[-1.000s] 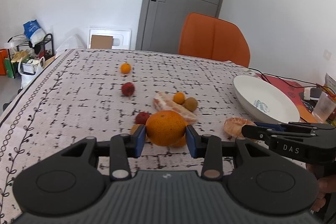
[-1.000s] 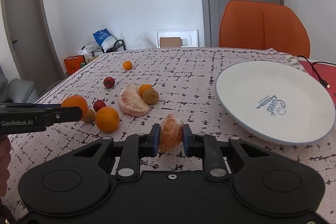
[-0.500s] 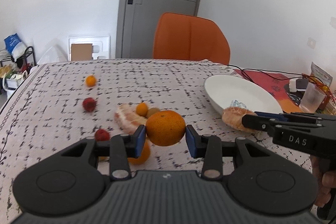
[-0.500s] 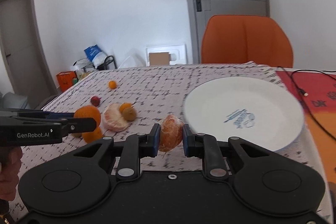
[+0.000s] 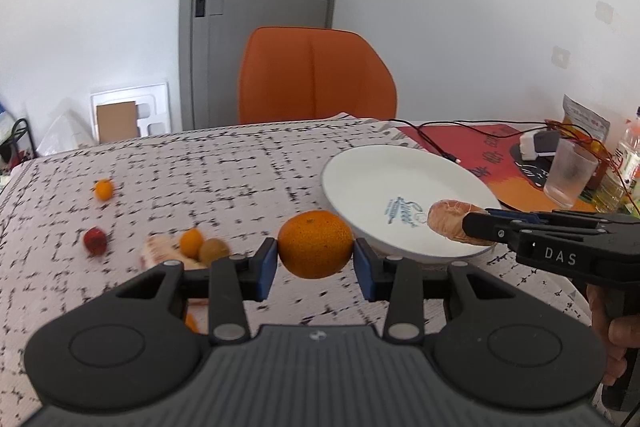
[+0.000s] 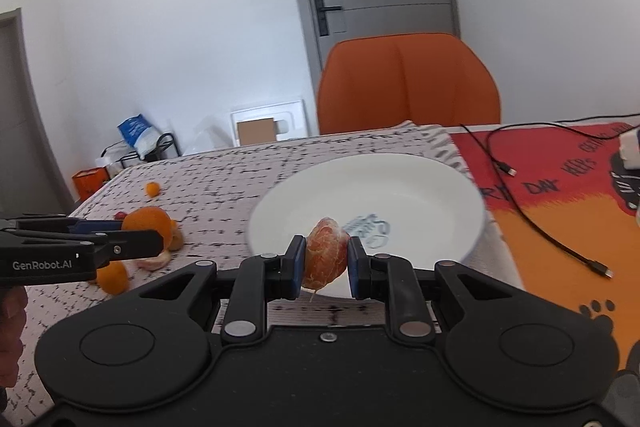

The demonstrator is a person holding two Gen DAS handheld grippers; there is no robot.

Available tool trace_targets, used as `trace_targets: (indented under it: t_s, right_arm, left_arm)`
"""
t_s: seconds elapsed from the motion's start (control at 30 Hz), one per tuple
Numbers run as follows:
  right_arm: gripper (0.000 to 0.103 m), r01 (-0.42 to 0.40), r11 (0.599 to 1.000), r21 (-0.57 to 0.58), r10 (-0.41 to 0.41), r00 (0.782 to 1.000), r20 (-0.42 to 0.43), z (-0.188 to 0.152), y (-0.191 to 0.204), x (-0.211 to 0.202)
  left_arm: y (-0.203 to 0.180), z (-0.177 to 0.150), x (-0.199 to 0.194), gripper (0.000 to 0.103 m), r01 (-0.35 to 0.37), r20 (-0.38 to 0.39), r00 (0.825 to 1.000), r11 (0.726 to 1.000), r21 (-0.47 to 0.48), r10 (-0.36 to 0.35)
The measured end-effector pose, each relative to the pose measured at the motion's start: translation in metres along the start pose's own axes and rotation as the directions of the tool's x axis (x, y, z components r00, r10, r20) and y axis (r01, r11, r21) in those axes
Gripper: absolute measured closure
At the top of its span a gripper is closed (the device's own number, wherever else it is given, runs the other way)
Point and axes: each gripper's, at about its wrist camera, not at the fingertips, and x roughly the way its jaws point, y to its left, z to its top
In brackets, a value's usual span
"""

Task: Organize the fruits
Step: 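Carry the peeled orange half onto the white plate and open the right gripper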

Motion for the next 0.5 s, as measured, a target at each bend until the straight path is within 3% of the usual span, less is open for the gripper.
trace_targets:
  t_s: [0.23, 0.4, 0.5]
  right_arm:
    - [0.079, 0.045, 0.998, 0.042, -0.045, 0.999, -0.003, -0.006, -0.019, 0.006]
    - [0.059, 0.063, 0.994, 0.085, -0.066, 0.997, 0.032, -0.009, -0.025, -0.002]
    - [0.053, 0.053, 0.994, 0.092, -0.057, 0.997, 0.043, -0.011, -0.027, -0.008]
  left_arm:
    - [-0.017, 0.006, 0.016, 0.063, 0.028, -0.011, 1.0, 0.999, 0.033, -0.027]
    - [-0.026, 0.012, 0.025, 0.063, 0.045, -0.014, 0.999, 0.997, 0.058, -0.044]
    - [-0.032, 0.015, 0.031, 0.063, 0.056, -0.016, 0.998, 0.996, 0.076, -0.055]
